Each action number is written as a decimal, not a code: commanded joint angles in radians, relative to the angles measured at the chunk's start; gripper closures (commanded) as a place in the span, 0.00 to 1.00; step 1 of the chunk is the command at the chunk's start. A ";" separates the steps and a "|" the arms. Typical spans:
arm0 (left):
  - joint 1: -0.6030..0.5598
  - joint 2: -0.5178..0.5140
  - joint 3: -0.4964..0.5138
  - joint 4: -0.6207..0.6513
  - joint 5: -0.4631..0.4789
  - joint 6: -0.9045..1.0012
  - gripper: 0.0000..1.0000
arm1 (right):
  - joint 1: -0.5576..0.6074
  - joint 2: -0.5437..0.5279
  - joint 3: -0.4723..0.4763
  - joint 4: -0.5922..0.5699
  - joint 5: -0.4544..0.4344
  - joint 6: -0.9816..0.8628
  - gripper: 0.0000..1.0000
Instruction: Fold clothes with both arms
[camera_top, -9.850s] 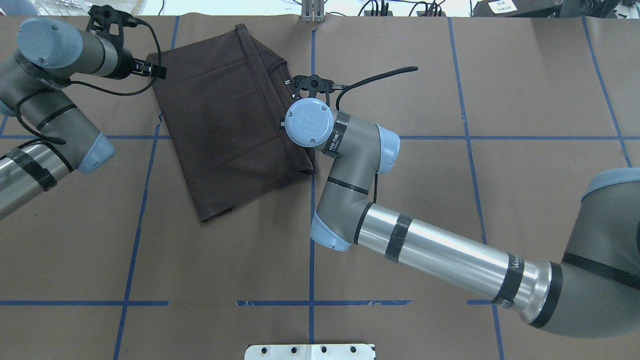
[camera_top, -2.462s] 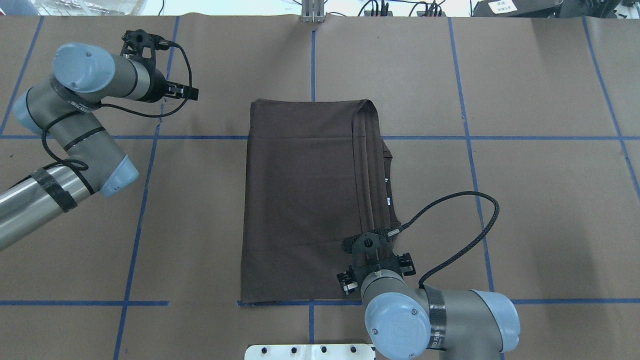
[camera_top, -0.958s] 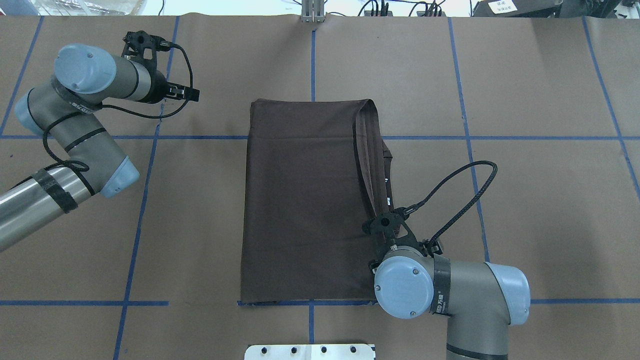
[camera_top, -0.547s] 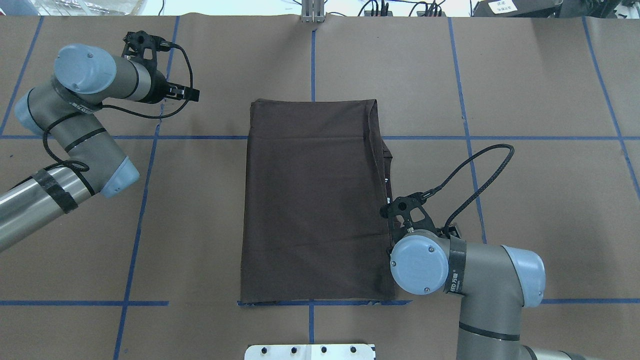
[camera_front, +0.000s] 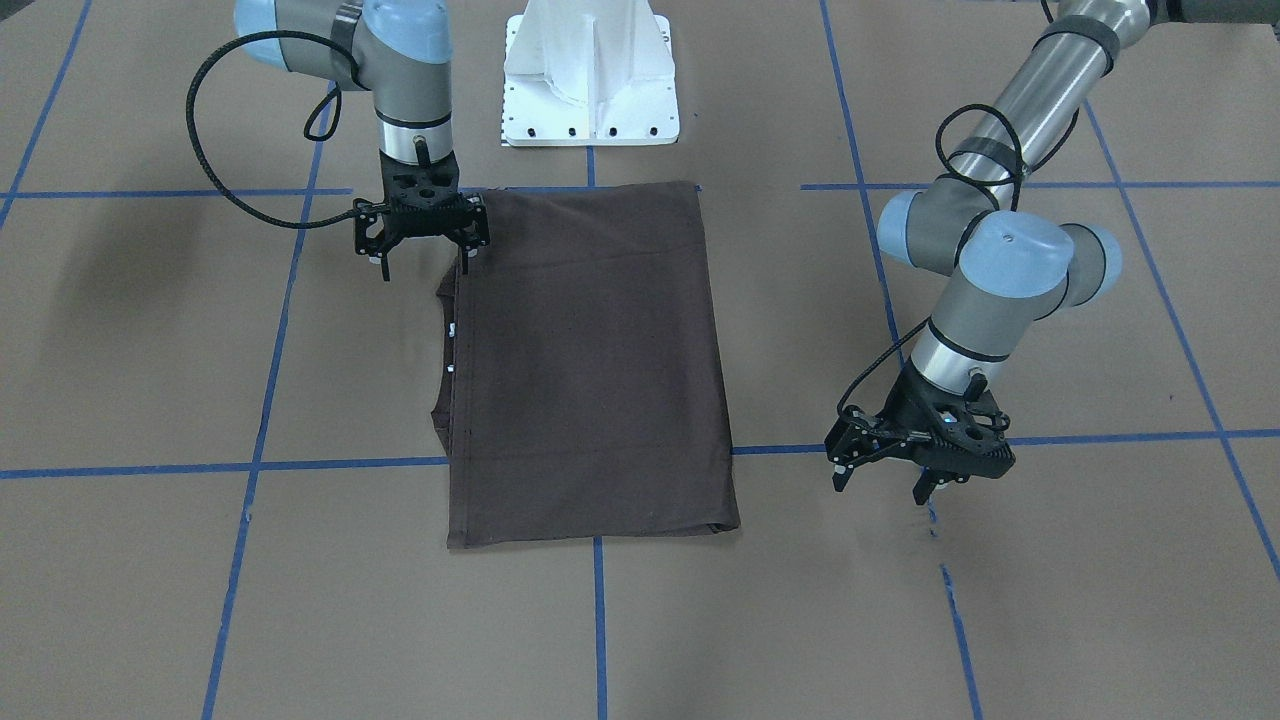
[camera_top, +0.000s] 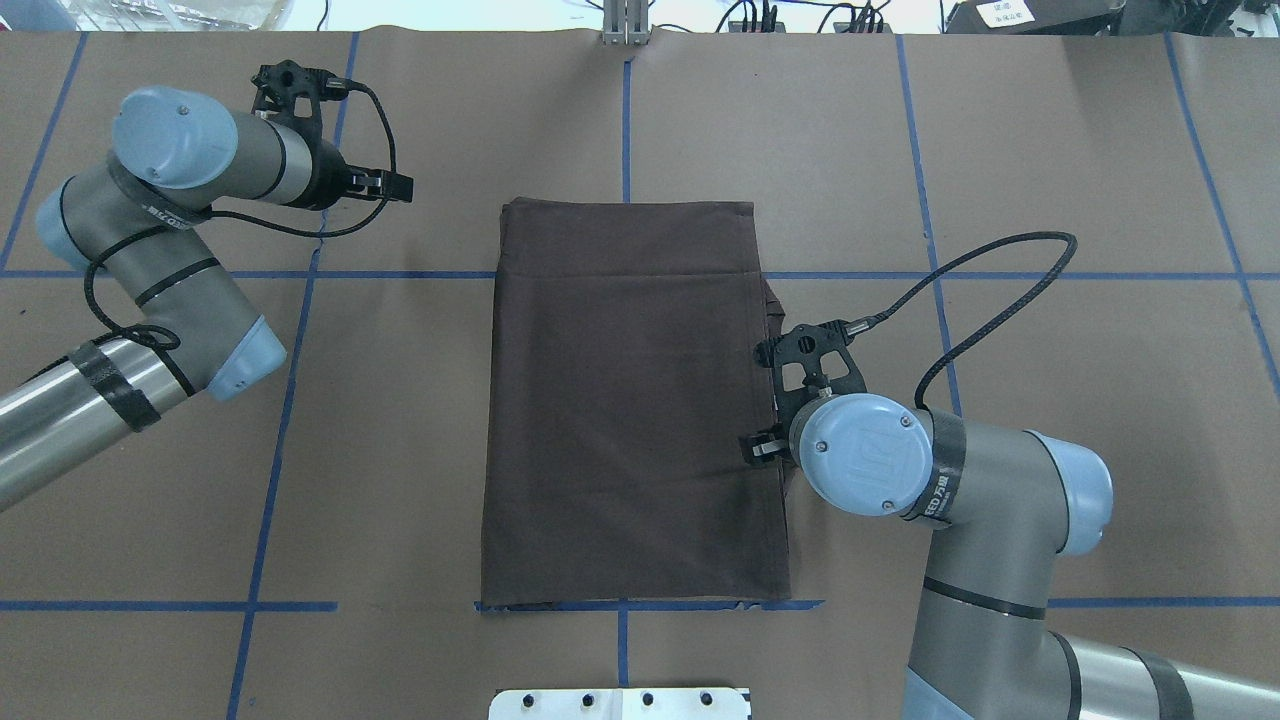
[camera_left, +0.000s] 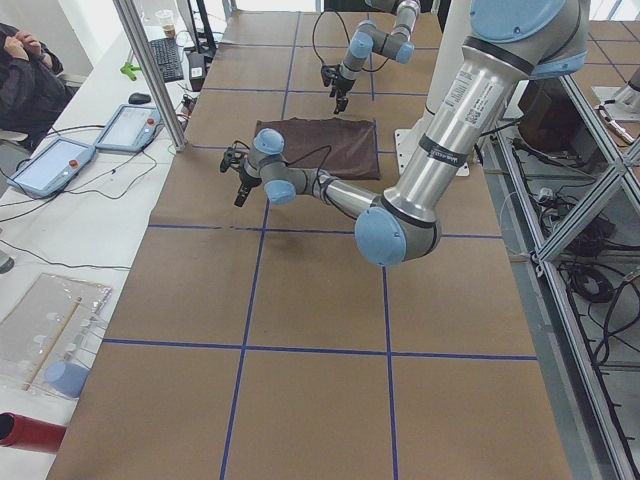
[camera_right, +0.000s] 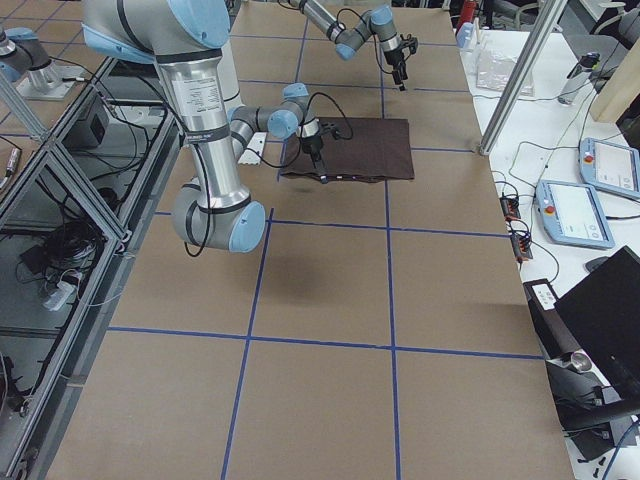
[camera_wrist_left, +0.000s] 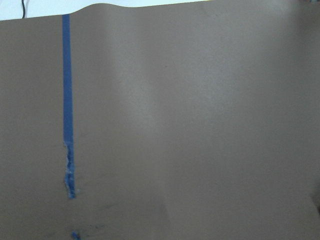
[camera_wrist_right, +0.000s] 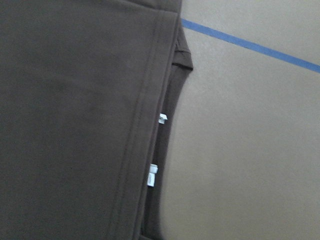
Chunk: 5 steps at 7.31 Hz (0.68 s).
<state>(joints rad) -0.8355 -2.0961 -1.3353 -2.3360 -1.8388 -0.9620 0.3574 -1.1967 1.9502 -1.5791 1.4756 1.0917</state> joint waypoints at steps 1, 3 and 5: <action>0.091 0.052 -0.146 0.009 -0.016 -0.188 0.00 | 0.006 -0.015 0.010 0.193 0.025 0.167 0.00; 0.220 0.193 -0.382 0.012 0.016 -0.359 0.00 | 0.005 -0.126 0.090 0.372 0.041 0.372 0.00; 0.425 0.328 -0.560 0.017 0.178 -0.585 0.00 | 0.002 -0.144 0.110 0.390 0.029 0.456 0.00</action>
<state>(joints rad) -0.5258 -1.8432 -1.7909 -2.3223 -1.7435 -1.4085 0.3607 -1.3261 2.0467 -1.2094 1.5093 1.4976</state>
